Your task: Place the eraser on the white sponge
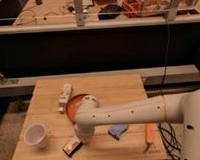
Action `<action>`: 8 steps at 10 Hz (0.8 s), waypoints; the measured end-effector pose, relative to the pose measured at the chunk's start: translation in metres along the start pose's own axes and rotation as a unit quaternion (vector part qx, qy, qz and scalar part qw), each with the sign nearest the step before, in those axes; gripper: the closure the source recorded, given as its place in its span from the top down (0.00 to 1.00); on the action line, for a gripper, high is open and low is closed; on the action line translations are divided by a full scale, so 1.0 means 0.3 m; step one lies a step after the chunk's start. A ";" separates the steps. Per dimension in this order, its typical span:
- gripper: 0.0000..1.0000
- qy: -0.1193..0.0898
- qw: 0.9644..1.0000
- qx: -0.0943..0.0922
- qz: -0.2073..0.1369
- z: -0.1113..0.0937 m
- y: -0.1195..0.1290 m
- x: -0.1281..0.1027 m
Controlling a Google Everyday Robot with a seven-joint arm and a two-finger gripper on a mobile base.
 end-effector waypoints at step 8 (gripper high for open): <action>0.80 0.017 1.000 -0.003 0.025 -0.023 0.042 0.016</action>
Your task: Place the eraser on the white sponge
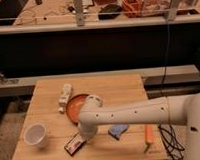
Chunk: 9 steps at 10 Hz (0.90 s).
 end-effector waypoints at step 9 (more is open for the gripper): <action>0.80 0.038 0.994 0.014 -0.103 -0.035 -0.093 -0.061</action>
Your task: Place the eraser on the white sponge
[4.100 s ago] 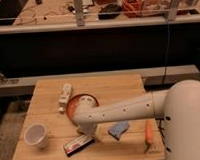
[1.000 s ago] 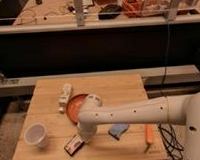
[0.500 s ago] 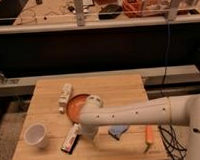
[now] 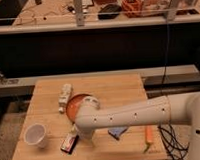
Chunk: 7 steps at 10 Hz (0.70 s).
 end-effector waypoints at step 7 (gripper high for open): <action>0.80 0.002 0.998 -0.021 -0.052 0.042 -0.137 0.060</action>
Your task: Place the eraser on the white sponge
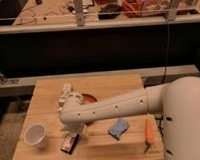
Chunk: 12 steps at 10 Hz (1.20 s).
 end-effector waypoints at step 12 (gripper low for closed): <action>0.80 -0.013 0.999 -0.017 -0.025 0.084 0.006 -0.021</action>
